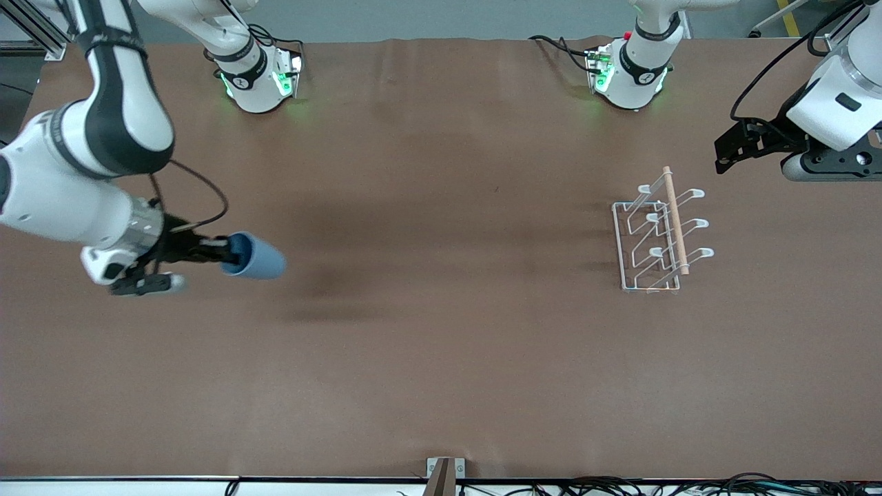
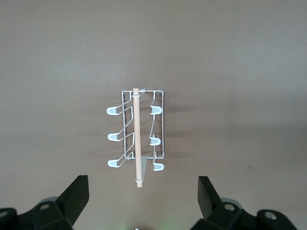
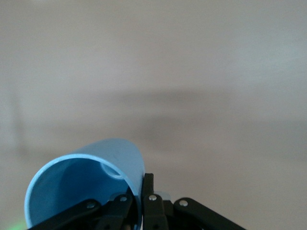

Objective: Hang cup on cup holder
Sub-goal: 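Grasp the blue cup rim with the right gripper and lift it, then hold the cup with the right gripper while the left gripper reaches it, then close the left gripper on the cup's base end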

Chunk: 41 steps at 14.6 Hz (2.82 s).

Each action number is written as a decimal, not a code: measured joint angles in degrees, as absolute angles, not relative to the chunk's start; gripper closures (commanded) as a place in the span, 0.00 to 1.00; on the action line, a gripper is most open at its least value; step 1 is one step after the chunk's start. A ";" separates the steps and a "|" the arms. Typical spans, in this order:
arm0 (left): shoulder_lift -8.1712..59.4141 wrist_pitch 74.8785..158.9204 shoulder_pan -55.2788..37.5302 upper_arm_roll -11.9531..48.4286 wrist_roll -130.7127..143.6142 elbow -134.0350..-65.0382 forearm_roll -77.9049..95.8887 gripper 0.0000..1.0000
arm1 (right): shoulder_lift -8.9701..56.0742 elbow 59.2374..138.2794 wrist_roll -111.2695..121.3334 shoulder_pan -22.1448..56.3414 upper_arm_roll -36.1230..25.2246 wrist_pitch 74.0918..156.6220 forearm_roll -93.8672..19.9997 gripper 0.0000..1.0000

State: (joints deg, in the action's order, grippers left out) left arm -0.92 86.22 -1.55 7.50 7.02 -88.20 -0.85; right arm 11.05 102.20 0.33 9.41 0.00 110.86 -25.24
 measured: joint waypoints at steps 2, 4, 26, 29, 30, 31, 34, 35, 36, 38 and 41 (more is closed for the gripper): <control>-0.92 86.21 -1.55 7.50 7.02 -88.20 -0.85 0.00 | 10.40 103.04 -0.25 13.96 0.04 111.77 -32.54 0.99; -0.92 86.21 -1.56 7.52 7.02 -88.20 -0.85 0.00 | 10.42 103.41 -0.59 17.71 0.04 113.99 -41.46 0.99; 13.39 102.27 -27.05 15.40 -3.66 -77.22 3.64 0.00 | 15.38 101.98 7.14 23.59 -0.30 115.26 -74.26 0.99; 16.64 107.06 -29.15 15.43 -8.34 -76.86 3.64 0.00 | 15.38 101.92 8.20 23.60 -0.31 113.84 -74.27 0.98; 17.44 107.69 -29.47 15.45 -10.25 -76.79 3.64 0.00 | 15.38 101.92 8.32 23.61 -0.31 113.81 -74.27 0.98; 18.12 108.08 -29.63 15.47 -12.19 -76.69 3.64 0.00 | 15.38 101.92 8.37 23.61 -0.31 113.78 -74.27 0.98; 19.80 110.26 -29.68 16.19 -16.19 -76.57 3.64 0.00 | 15.38 101.91 8.41 23.61 -0.31 113.69 -74.27 0.97; 20.37 111.09 -29.68 16.46 -16.75 -76.56 3.64 0.00 | 15.38 101.91 8.41 23.61 -0.31 113.68 -74.28 0.97; 20.92 111.98 -29.69 16.72 -17.01 -76.56 3.64 0.00 | 15.38 101.91 8.42 23.61 -0.31 113.67 -74.27 0.96; 21.83 113.85 -29.67 16.94 -17.37 -76.54 3.63 0.00 | 15.46 101.96 8.46 23.61 -0.43 113.68 -74.25 0.96; 23.06 116.44 -29.67 17.02 -19.28 -76.54 3.63 0.01 | 15.54 101.95 8.51 23.62 -0.43 113.58 -74.26 0.95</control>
State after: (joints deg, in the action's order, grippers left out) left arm 23.06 116.44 -29.67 17.02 -19.28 -76.54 3.63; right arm 15.54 101.95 8.51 23.62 -0.43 113.58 -74.26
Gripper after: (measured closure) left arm 0.000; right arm 0.952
